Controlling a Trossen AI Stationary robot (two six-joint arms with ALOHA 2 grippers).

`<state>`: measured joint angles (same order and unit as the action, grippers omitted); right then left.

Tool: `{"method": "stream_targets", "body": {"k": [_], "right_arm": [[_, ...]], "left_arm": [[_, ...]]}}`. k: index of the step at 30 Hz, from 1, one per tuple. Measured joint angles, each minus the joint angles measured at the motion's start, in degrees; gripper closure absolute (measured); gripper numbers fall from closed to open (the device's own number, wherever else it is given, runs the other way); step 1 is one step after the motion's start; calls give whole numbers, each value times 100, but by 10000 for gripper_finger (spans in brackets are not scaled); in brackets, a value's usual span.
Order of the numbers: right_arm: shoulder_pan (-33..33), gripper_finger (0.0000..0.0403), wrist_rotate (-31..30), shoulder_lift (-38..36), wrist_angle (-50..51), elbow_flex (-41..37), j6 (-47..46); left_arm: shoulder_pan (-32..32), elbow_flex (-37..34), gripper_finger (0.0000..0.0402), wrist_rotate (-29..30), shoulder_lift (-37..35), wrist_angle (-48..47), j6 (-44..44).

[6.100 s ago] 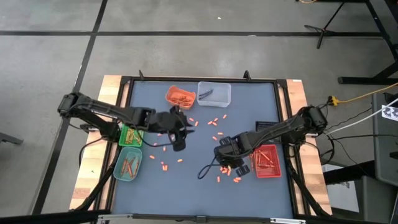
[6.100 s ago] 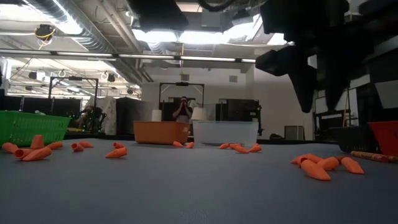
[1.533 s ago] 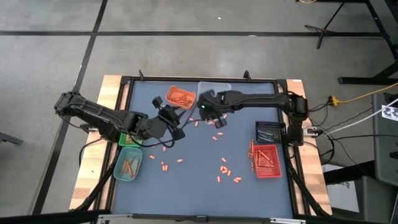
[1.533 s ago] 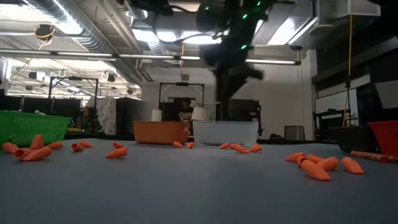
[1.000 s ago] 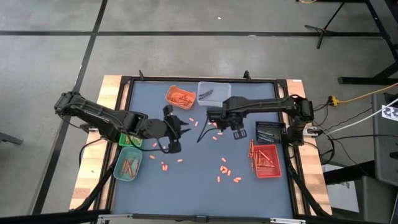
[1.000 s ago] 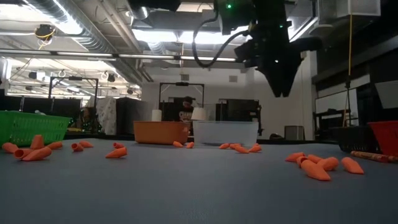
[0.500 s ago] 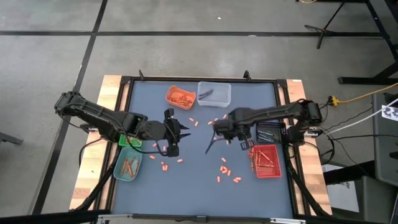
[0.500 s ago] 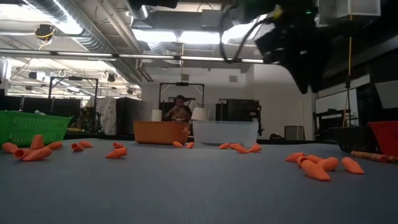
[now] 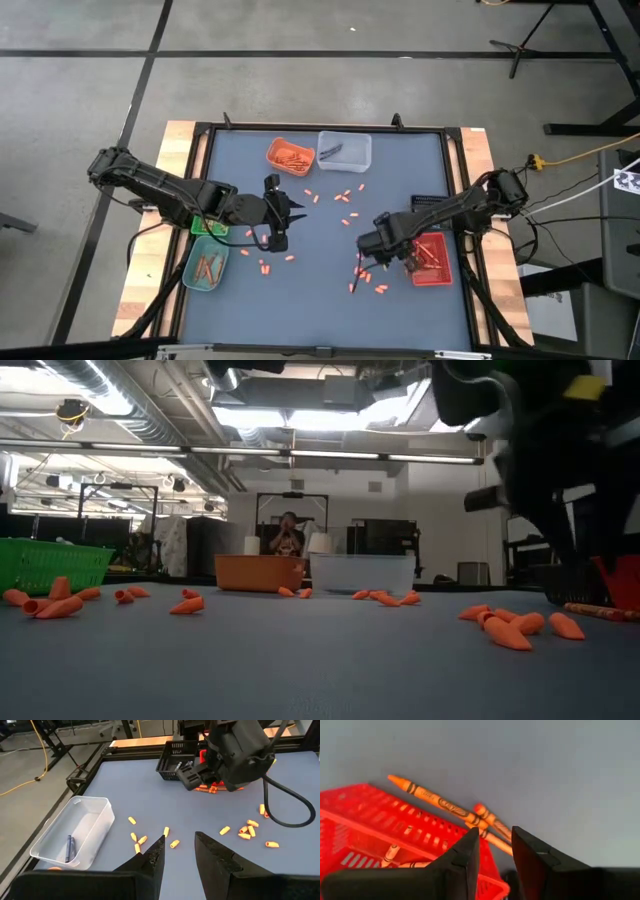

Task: Sort crayons
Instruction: Put the red crayon into the orange bin

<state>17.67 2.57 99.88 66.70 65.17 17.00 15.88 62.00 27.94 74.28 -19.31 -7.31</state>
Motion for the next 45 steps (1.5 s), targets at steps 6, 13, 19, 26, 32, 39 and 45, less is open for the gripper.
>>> {"method": "stream_targets", "body": {"k": [6, 13, 19, 26, 32, 39, 45], "right_arm": [[84, 292, -13, 0, -344, -297, 146], [73, 292, -202, 0, -585, -720, 165], [70, 292, -607, 0, -784, -924, 277], [70, 292, -664, 2, -1153, -958, 283], [70, 292, -765, 2, -1271, -958, 292], [70, 292, -851, 2, -1314, -958, 347], [70, 292, -855, 2, -1320, -958, 365]], "left_arm": [[0, 0, 310, 2, 0, 0, -5], [0, 0, 310, 4, 0, 0, -7], [0, 0, 310, 7, 0, 2, -4], [0, 0, 310, 5, 0, 2, -4], [0, 0, 310, 5, 0, 2, -4], [0, 0, 310, 7, 0, 4, -9], [0, 0, 310, 4, 0, 4, -8]]}}
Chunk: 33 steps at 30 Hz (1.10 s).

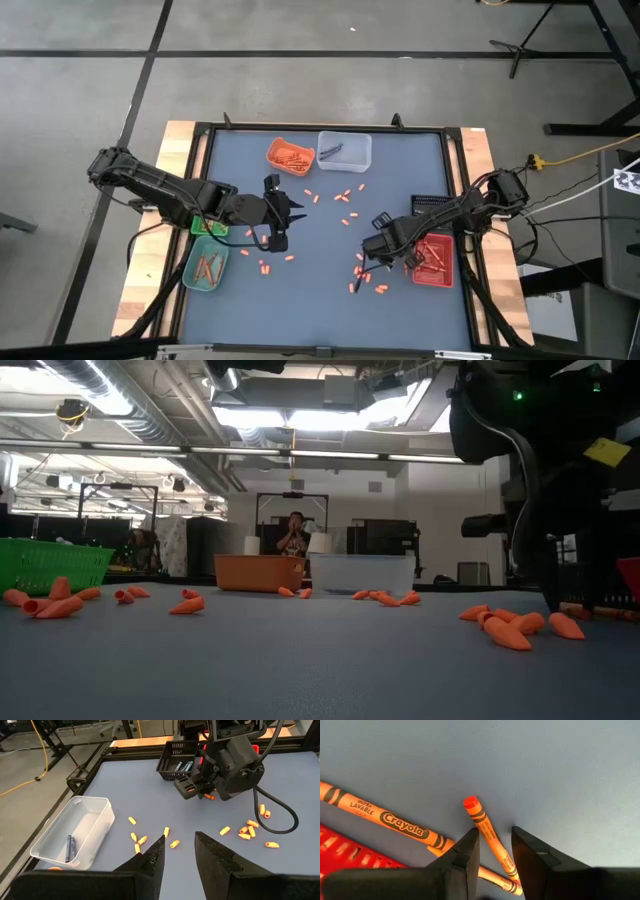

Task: Sort crayons
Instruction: Put the red crayon into the orange bin

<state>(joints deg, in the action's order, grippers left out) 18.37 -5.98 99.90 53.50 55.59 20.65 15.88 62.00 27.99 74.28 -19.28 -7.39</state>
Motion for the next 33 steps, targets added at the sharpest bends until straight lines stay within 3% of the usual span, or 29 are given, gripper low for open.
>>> {"method": "stream_targets", "body": {"k": [5, 13, 21, 33], "right_arm": [[0, 309, 0, 0, -23, 0, 111], [0, 393, -28, -3, -135, 2, 126], [-2, 364, -105, -4, -438, 2, 234], [-6, 389, -832, 13, -1186, 118, 841]], "left_arm": [[0, 0, 310, 0, 0, 1, 2], [0, 0, 310, 0, 0, 1, 2], [0, 0, 310, 0, 0, 1, 2], [2, 0, 310, 0, 0, 1, 9]]}}
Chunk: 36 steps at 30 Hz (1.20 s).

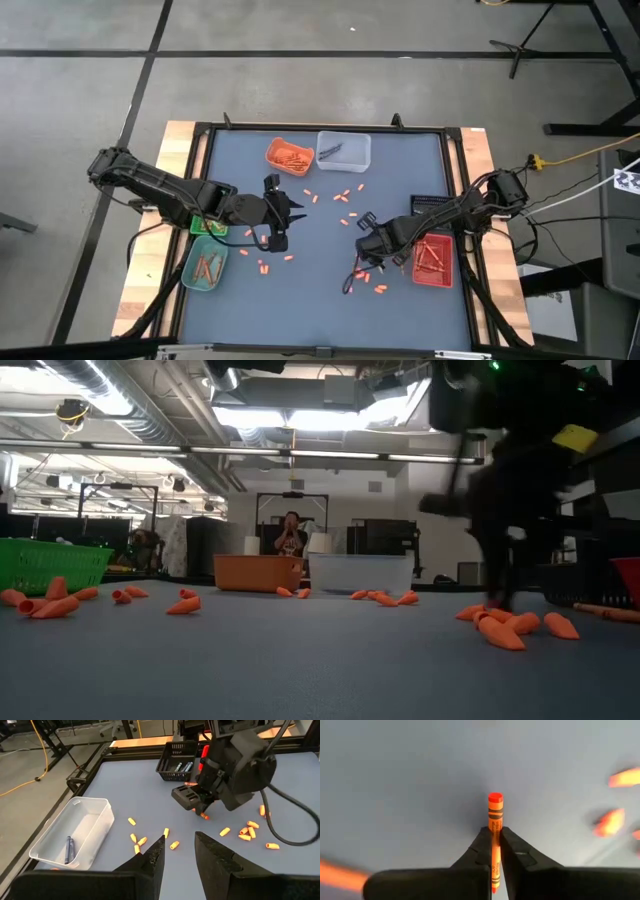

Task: Sort crayons
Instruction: Put the red crayon into the orange bin

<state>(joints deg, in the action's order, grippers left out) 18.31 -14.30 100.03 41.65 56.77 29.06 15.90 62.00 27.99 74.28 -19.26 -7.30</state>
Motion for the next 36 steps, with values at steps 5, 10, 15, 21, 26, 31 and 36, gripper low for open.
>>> {"method": "stream_targets", "body": {"k": [5, 10, 15, 21, 26, 31, 36], "right_arm": [[-67, 384, -419, 0, -584, 177, 435], [-437, 382, -491, 0, -1413, 375, 859], [-1012, 382, -471, 0, -2817, 441, 1343], [-1858, 382, 278, -2, -4384, 451, 1726], [-2600, 382, 1467, 56, -5429, 453, 1766], [-3189, 381, 2304, 375, -6403, 453, 1475], [-3565, 381, 2646, 896, -7383, 452, 1315]], "left_arm": [[-1, 0, 310, 0, -7, 1, 38], [45, 0, 310, 1, -286, 1, 38], [72, 0, 310, 0, -773, 0, 13], [70, 4, 310, 4, -1252, 2, 10], [70, 4, 310, 4, -1335, 0, 1], [61, 4, 310, 4, -1316, -3, 1], [59, 4, 310, 172, -1316, 24, -1]]}}
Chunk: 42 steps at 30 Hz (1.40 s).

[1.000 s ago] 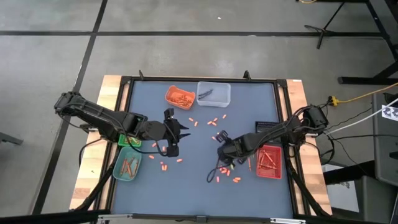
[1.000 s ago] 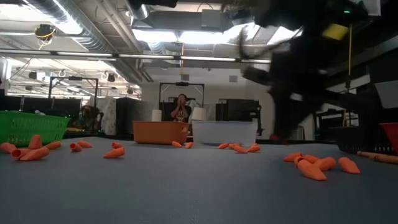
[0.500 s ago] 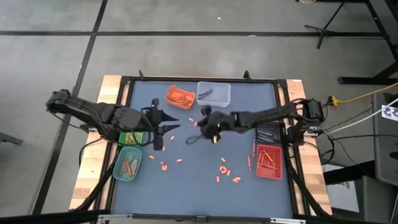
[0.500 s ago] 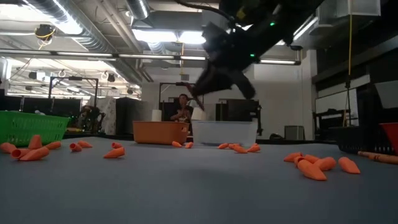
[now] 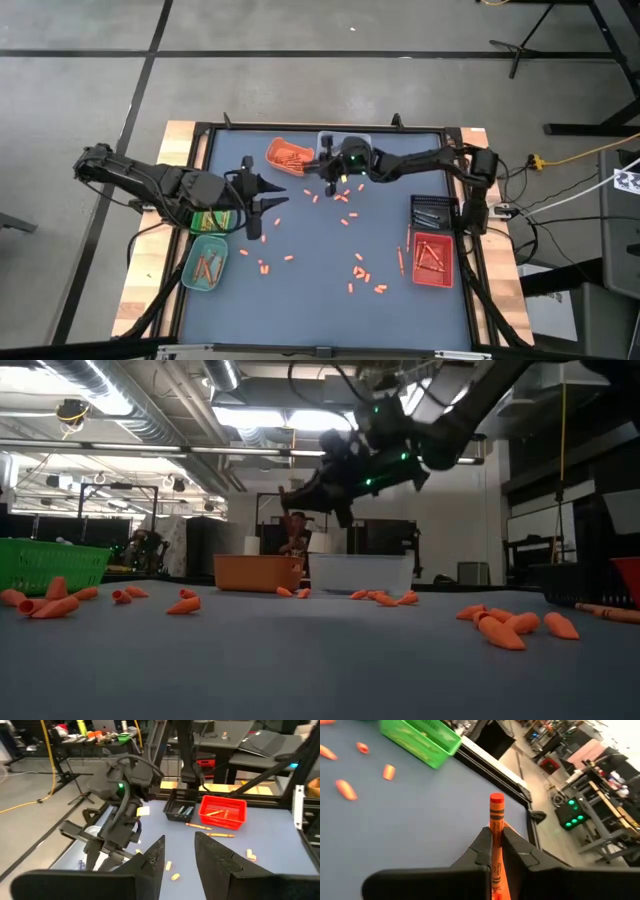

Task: Sort crayons
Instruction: Put the red crayon into the orange bin, then put the orange crayon into the blue bin

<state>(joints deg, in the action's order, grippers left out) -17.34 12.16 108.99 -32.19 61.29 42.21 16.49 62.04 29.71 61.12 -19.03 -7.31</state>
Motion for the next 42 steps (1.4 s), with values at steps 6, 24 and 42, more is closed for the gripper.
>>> {"method": "stream_targets", "body": {"k": [6, 24, 42], "right_arm": [[-193, 381, -29, 367, -620, 2, 5], [-182, 300, -574, 553, -233, 659, -27], [399, 276, -2055, -65, 918, 672, -36]], "left_arm": [[-2, 0, 310, 107, 0, 11, 0], [-2, 0, 310, 110, 2, 20, 0], [-2, 0, 310, 109, 39, 0, 0]]}}
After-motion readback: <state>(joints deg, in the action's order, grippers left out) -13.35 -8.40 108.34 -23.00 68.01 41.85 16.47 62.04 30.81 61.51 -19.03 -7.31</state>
